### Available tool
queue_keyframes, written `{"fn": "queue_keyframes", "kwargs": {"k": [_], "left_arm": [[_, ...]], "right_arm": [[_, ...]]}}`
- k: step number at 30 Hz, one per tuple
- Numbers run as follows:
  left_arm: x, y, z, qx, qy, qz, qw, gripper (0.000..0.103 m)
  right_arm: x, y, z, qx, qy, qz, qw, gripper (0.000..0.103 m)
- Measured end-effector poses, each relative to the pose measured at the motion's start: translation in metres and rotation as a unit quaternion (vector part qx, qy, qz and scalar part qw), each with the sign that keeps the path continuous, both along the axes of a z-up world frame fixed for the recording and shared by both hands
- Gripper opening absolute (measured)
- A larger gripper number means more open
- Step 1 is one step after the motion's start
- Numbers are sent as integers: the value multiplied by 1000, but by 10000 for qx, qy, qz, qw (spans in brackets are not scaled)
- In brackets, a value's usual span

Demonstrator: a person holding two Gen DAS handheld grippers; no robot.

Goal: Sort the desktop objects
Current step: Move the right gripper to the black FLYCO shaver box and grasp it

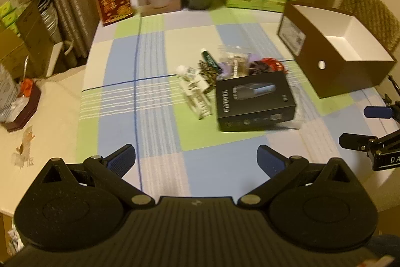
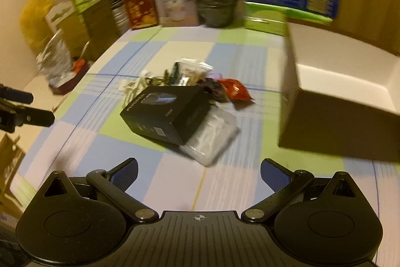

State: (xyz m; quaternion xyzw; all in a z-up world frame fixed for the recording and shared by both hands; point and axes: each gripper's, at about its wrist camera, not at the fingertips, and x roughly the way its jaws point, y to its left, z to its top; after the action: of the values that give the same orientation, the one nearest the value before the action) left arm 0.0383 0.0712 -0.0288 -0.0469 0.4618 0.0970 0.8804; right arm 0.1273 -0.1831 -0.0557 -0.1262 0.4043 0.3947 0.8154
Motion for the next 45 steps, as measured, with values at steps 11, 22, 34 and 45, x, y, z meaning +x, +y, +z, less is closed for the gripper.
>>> {"fn": "queue_keyframes", "kwargs": {"k": [11, 22, 34, 45], "left_arm": [[3, 31, -11, -30, 236, 805, 9965, 102], [12, 38, -18, -54, 442, 1256, 9911, 102], [13, 46, -27, -44, 645, 1532, 9861, 102], [14, 48, -33, -88, 674, 1373, 9882, 102]], "right_arm": [[46, 38, -19, 58, -148, 1233, 9922, 101], [71, 71, -32, -15, -161, 2178, 9759, 101], [75, 86, -55, -82, -376, 2744, 9608, 88], [36, 67, -44, -54, -404, 2538, 9664, 79]]}}
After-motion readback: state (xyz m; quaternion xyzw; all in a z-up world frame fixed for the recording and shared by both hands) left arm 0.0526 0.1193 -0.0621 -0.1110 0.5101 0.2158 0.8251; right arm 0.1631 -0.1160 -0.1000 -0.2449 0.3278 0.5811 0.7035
